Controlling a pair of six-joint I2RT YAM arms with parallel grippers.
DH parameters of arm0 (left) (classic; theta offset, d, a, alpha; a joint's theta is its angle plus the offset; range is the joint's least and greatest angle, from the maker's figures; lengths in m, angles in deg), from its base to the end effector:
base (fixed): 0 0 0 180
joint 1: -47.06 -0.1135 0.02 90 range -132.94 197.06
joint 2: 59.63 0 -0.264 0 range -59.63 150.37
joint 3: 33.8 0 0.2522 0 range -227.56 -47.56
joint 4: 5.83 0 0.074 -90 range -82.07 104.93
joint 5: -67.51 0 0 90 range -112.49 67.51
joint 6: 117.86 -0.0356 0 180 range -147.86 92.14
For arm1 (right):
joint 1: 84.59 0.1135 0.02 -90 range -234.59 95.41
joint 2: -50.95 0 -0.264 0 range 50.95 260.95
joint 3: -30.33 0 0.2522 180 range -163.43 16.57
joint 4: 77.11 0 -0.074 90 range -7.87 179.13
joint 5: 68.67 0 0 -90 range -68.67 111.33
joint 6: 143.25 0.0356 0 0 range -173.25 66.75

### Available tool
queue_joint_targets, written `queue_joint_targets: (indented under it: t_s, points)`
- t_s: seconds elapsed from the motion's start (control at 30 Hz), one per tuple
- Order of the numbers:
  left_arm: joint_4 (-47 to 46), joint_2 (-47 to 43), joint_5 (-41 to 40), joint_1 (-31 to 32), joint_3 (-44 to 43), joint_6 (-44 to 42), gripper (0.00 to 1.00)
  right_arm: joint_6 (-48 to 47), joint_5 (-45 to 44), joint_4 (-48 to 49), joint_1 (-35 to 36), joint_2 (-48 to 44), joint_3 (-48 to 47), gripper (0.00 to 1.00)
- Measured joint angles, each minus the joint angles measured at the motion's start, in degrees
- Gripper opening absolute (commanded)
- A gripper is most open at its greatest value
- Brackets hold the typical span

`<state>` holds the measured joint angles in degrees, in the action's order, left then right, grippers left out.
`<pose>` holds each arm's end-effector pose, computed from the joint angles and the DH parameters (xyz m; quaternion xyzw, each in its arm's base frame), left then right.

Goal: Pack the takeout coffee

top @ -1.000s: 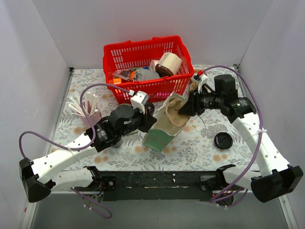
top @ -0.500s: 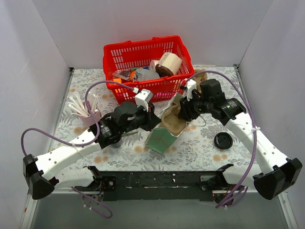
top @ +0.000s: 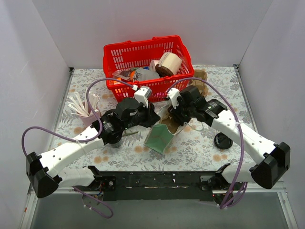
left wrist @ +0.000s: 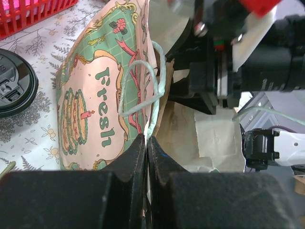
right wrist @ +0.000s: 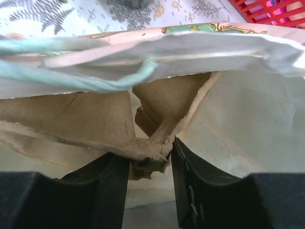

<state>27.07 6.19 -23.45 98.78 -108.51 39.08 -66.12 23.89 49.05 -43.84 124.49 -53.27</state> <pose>0.1623 -0.2046 0.3487 -0.1156 0.8307 -0.4648 0.2838 0.2055 0.1792 0.3349 -0.4226 0.8167 0.1145 0.3759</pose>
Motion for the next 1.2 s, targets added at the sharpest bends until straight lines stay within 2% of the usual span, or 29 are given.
queue_joint_targets:
  t_s: [0.17,0.4,0.6,0.8,0.87,0.9,0.93,1.03,1.2]
  points:
    - [-0.3,1.2,0.3,-2.1,0.0,1.0,0.0,-0.4,-6.0,-0.3,2.6,2.8,1.0,0.45]
    - [0.1,1.2,0.4,-3.5,-0.6,0.4,0.0,0.3,-8.2,-2.5,3.3,2.1,2.0,0.44]
    - [0.1,0.7,3.2,-3.6,-0.6,-2.2,0.0,2.4,-9.1,-6.7,3.3,1.9,-0.8,0.5]
    - [-0.2,-0.5,4.7,-3.6,-0.5,-3.7,0.0,3.1,-11.2,-9.1,3.4,1.9,-1.6,0.64]
    - [-0.3,-0.5,4.9,-3.6,-0.5,-3.9,0.0,3.2,-11.5,-9.8,3.5,1.9,-2.1,0.72]
    - [-0.3,-0.5,5.0,-3.6,-0.5,-4.0,0.0,3.3,-11.4,-9.8,3.6,1.9,-2.3,0.84]
    - [-0.3,-0.5,5.1,-3.6,-0.5,-4.0,0.0,3.3,-11.3,-9.7,3.7,1.9,-2.6,0.87]
    - [-0.3,-0.5,5.6,-3.6,-0.4,-4.0,0.0,3.6,-10.6,-9.2,3.7,1.5,-3.1,0.91]
    - [-0.3,-0.3,6.5,-3.6,-0.4,-3.9,0.0,4.0,-8.6,-6.5,3.7,-1.6,-3.1,0.92]
